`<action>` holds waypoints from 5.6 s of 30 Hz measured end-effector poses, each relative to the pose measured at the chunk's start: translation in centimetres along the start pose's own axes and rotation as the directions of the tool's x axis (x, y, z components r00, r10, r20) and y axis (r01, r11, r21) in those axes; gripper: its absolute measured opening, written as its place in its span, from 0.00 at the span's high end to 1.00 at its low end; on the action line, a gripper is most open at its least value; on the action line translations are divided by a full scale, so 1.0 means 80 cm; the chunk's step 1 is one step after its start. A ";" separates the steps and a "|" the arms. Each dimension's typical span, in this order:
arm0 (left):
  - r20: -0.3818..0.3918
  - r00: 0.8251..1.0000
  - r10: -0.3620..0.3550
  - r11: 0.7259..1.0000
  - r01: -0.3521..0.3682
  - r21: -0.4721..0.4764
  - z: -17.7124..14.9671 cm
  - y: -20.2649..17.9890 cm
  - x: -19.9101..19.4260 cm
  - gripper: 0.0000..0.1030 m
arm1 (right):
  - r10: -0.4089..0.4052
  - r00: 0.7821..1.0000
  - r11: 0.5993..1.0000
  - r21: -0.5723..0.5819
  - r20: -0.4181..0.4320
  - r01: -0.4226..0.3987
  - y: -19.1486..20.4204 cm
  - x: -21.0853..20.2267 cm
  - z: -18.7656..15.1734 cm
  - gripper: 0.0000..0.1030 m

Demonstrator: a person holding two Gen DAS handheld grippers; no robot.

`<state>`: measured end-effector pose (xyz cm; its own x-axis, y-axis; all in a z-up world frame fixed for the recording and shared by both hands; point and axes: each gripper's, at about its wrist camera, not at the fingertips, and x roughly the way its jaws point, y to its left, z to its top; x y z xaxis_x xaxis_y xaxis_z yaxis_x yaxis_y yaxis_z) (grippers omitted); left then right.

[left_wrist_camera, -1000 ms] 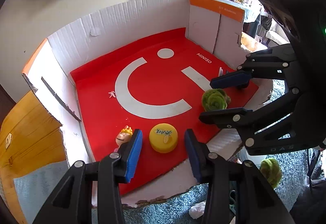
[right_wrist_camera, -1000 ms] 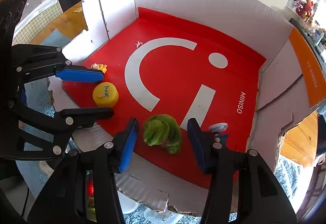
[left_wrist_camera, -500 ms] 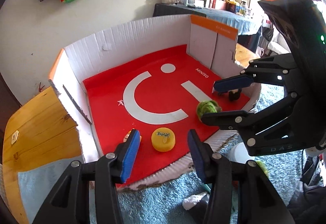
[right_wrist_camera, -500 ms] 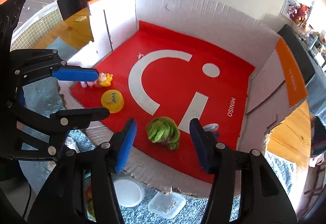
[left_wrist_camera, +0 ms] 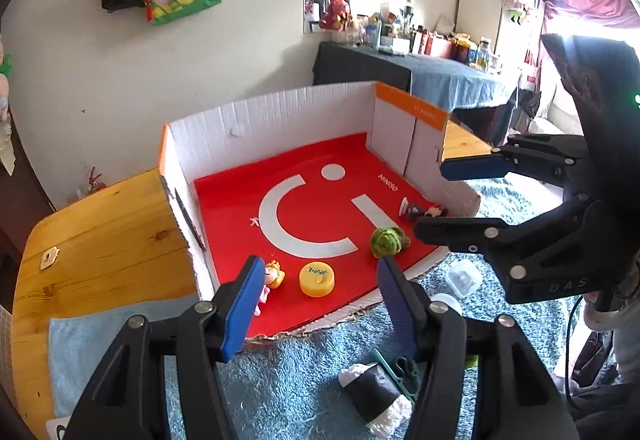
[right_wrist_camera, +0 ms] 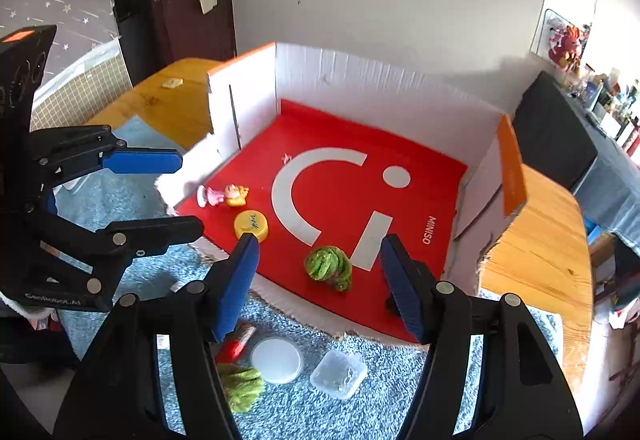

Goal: Organize objects
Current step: 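Withdraw both tools from the box toward the remaining items, then grasp the black-and-white roll with the left tool while the right tool grasps the clear container, then carry the roll and clear container over the box and lower them inside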

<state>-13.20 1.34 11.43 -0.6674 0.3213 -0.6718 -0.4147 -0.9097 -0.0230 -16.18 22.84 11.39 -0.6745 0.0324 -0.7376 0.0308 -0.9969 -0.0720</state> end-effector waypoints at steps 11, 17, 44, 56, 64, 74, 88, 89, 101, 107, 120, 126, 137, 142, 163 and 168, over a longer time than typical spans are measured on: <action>0.060 0.998 0.032 0.999 -0.031 -0.020 -0.005 -0.005 -0.037 0.34 | -0.008 0.996 1.000 0.003 0.085 0.008 0.011 -0.048 -0.006 0.36; 0.071 0.997 0.036 0.999 -0.034 -0.027 -0.012 -0.008 -0.051 0.34 | -0.019 0.992 1.000 0.008 0.127 0.019 0.017 -0.069 -0.013 0.32; 0.108 0.990 0.089 0.989 -0.075 -0.127 -0.078 -0.032 -0.083 0.17 | -0.127 0.962 0.987 0.125 0.243 0.099 0.037 -0.117 -0.096 0.22; 0.042 0.989 0.140 0.972 -0.129 -0.196 -0.126 -0.035 -0.051 0.12 | -0.152 0.971 0.976 0.183 0.187 0.117 0.035 -0.080 -0.138 0.20; -0.031 0.988 0.149 0.964 -0.152 -0.217 -0.146 -0.032 -0.022 0.11 | -0.145 0.980 0.961 0.257 0.134 0.108 0.023 -0.053 -0.159 0.20; -0.093 0.987 0.128 0.971 -0.144 -0.192 -0.152 -0.032 -0.001 0.11 | -0.136 0.985 0.956 0.276 0.108 0.102 0.016 -0.043 -0.164 0.20; -0.103 0.974 0.203 0.952 -0.220 -0.210 -0.151 0.005 -0.007 0.09 | -0.148 0.985 0.948 0.297 0.093 0.114 0.004 -0.037 -0.164 0.20; -0.102 0.975 0.197 0.953 -0.215 -0.215 -0.150 0.006 -0.008 0.09 | -0.148 0.985 0.947 0.299 0.093 0.115 0.003 -0.037 -0.163 0.20; -0.110 0.983 0.147 0.974 -0.163 -0.155 -0.135 -0.012 0.008 0.09 | -0.164 0.986 0.935 0.323 0.029 0.147 -0.014 -0.017 -0.158 0.20; -0.123 0.982 0.142 0.978 -0.158 -0.133 -0.125 -0.008 0.019 0.09 | -0.154 0.988 0.930 0.333 -0.026 0.154 -0.026 0.003 -0.152 0.20; -0.146 0.984 0.103 0.991 -0.115 -0.072 -0.116 -0.009 0.032 0.18 | -0.187 0.974 0.933 0.288 -0.125 0.216 -0.031 0.036 -0.129 0.20; -0.147 0.987 0.067 0.996 -0.076 -0.055 -0.116 -0.014 0.035 0.32 | -0.195 0.973 0.936 0.271 -0.126 0.223 -0.028 0.041 -0.125 0.20; -0.132 0.991 0.026 0.999 -0.032 -0.040 -0.114 -0.023 0.035 0.61 | -0.147 0.985 0.951 0.262 -0.093 0.166 -0.020 0.039 -0.123 0.60; -0.128 0.991 0.027 0.998 -0.034 -0.050 -0.114 -0.022 0.034 0.65 | -0.127 0.989 0.955 0.260 -0.081 0.144 -0.017 0.036 -0.124 0.64; -0.021 1.000 0.019 0.998 -0.020 -0.055 -0.089 -0.020 -0.014 0.65 | -0.076 0.997 0.965 0.253 0.008 0.071 -0.003 -0.005 -0.109 0.65; 0.007 1.000 0.015 0.998 -0.015 -0.054 -0.081 -0.019 -0.024 0.65 | -0.076 0.996 0.971 0.229 0.050 0.062 0.007 -0.026 -0.097 0.65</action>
<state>-7.26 0.43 8.01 -0.6782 0.3094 -0.6666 -0.3708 -0.9272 -0.0531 -9.00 22.79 7.66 -0.7113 0.1040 -0.6952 -0.1809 -0.9828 0.0381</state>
